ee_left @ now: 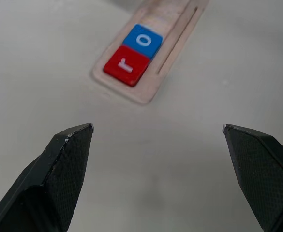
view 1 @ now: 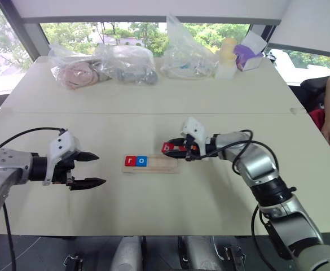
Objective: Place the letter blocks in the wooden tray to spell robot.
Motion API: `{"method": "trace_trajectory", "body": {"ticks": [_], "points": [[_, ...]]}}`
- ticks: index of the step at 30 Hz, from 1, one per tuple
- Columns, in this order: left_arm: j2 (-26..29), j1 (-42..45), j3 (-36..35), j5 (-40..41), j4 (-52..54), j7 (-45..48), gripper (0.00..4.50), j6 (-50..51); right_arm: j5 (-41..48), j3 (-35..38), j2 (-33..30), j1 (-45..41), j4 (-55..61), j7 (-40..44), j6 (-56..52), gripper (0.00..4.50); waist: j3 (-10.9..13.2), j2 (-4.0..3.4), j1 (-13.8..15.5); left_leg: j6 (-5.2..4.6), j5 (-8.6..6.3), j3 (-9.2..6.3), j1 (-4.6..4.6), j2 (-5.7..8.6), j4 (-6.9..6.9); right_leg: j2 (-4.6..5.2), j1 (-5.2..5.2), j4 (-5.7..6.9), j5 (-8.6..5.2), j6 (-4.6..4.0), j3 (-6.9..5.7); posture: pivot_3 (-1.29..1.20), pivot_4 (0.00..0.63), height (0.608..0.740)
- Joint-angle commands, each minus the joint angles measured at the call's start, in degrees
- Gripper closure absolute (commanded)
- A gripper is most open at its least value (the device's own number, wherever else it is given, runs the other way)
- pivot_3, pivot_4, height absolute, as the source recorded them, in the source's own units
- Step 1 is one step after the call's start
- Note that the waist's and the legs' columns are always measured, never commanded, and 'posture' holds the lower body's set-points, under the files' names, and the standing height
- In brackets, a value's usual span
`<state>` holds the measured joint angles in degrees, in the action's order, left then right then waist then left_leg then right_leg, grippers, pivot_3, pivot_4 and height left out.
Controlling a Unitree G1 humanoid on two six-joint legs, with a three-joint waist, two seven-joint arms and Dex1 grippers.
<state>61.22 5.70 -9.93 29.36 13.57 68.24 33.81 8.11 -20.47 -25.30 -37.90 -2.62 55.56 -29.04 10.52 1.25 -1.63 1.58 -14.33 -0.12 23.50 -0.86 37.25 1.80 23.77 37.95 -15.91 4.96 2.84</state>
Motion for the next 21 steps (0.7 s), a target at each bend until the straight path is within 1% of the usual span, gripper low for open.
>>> {"method": "trace_trajectory", "body": {"ticks": [1,6,10,21], "points": [[0.4,-1.3,-3.2,1.1,3.4,-0.9,0.00,0.5,-3.2,-2.9,1.1,-1.9,-1.3,0.8,6.0,3.32,0.0,0.00,0.0,0.00,0.00,0.01,-0.01,0.00,0.02,0.00,-0.01,0.00,0.00,0.00,0.00,0.00,0.150,0.735],[-0.9,-3.5,-4.2,1.9,6.2,-2.6,0.00,1.8,-2.9,-4.1,2.9,-3.0,-3.1,3.4,7.0,3.32,0.0,0.01,-0.5,0.00,0.00,-0.05,-0.02,-0.06,-0.01,-0.06,0.01,0.06,0.01,0.02,-0.01,0.00,0.150,0.735],[-2.0,-3.4,-3.7,2.5,7.4,-3.9,0.00,2.5,-4.1,-5.7,5.6,-4.2,-6.3,3.7,7.9,3.32,0.0,0.01,-1.0,0.00,0.00,-0.07,-0.09,-0.09,-0.02,-0.11,0.00,0.14,0.02,0.00,-0.01,0.00,0.150,0.735],[-2.0,-1.9,-3.8,4.8,9.0,-4.5,0.00,4.3,-7.0,-6.5,8.3,-5.0,-11.2,4.8,10.6,3.32,0.0,0.01,-0.9,0.00,0.00,-0.09,-0.10,-0.09,-0.03,-0.12,-0.01,0.15,0.02,-0.01,-0.01,0.00,0.150,0.735]]}}
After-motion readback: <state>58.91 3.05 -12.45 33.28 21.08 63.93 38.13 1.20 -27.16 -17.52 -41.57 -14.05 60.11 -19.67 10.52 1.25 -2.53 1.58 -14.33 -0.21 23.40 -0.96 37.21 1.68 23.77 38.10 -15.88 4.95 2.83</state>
